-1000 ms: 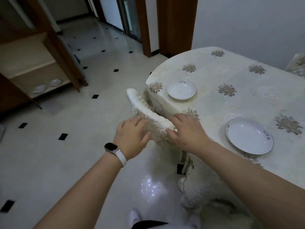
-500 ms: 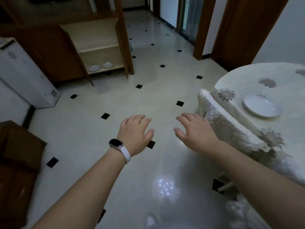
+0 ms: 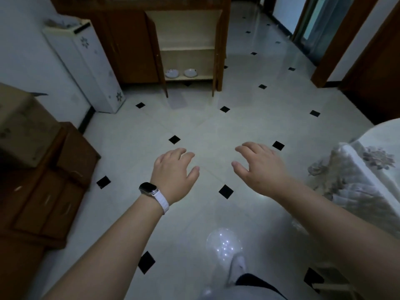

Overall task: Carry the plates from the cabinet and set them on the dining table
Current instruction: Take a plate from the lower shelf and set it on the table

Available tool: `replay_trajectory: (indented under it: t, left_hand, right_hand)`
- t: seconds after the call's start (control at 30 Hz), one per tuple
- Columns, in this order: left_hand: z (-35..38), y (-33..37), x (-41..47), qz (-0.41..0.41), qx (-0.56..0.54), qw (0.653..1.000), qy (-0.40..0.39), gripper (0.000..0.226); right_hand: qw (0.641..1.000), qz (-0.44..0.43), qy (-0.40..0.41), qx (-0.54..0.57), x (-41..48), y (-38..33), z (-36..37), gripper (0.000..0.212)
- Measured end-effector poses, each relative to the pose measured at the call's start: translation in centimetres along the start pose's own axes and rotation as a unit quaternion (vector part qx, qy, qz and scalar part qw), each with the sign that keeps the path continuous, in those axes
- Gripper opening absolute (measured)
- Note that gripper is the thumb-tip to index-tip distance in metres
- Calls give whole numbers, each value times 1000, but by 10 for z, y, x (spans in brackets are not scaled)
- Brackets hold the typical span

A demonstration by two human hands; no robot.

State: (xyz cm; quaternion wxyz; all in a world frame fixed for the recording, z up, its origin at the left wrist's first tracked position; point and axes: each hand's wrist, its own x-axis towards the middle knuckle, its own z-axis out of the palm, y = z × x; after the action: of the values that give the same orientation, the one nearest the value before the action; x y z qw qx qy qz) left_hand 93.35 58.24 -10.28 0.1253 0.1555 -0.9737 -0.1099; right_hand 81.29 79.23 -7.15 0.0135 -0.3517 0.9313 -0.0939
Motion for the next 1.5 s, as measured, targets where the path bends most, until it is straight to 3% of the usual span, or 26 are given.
replay_trajectory:
  t: [0.23, 0.47, 0.87, 1.17, 1.5]
  left_hand:
    - [19, -28, 62, -31, 20, 999, -27, 57]
    - [44, -36, 182, -41, 54, 996, -63, 65]
    - [58, -35, 360, -36, 63, 997, -42, 60]
    - [75, -91, 454, -54, 57, 996, -33, 61]
    - [99, -208, 624, -30, 20, 998, -41, 62]
  right_hand:
    - [999, -20, -16, 28, 85, 14, 25, 50]
    - [997, -32, -31, 56, 204, 66, 36, 51]
    - [997, -52, -23, 55, 370, 127, 6, 51]
    - [997, -51, -38, 38, 483, 129, 15, 51]
    - [998, -23, -47, 18, 666, 95, 33, 50]
